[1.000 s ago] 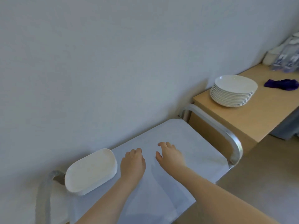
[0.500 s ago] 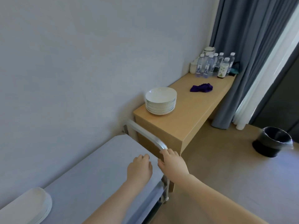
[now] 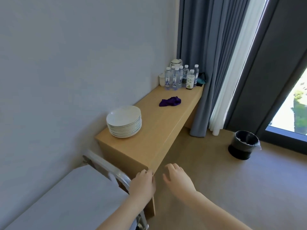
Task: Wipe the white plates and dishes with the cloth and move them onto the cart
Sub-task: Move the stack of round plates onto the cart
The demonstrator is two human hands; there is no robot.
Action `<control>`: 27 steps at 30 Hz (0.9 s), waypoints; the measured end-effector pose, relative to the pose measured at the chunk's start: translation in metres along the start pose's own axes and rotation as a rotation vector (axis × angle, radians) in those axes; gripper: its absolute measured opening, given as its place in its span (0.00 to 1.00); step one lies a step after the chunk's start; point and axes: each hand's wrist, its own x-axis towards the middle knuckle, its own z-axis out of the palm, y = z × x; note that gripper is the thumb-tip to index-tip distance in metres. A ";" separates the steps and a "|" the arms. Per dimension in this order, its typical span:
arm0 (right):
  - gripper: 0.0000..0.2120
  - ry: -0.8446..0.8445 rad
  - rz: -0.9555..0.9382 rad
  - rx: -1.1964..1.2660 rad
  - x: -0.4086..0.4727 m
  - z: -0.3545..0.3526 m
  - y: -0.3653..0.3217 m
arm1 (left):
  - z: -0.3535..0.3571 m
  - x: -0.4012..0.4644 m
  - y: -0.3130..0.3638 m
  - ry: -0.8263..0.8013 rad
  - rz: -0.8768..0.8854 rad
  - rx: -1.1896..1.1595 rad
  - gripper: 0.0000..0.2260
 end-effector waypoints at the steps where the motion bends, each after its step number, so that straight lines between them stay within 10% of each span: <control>1: 0.16 0.002 0.005 0.000 0.007 0.000 0.004 | 0.002 0.009 0.002 -0.002 0.005 -0.001 0.11; 27: 0.18 -0.090 -0.234 0.083 0.303 0.005 -0.025 | -0.044 0.235 -0.069 0.276 -0.327 -0.016 0.08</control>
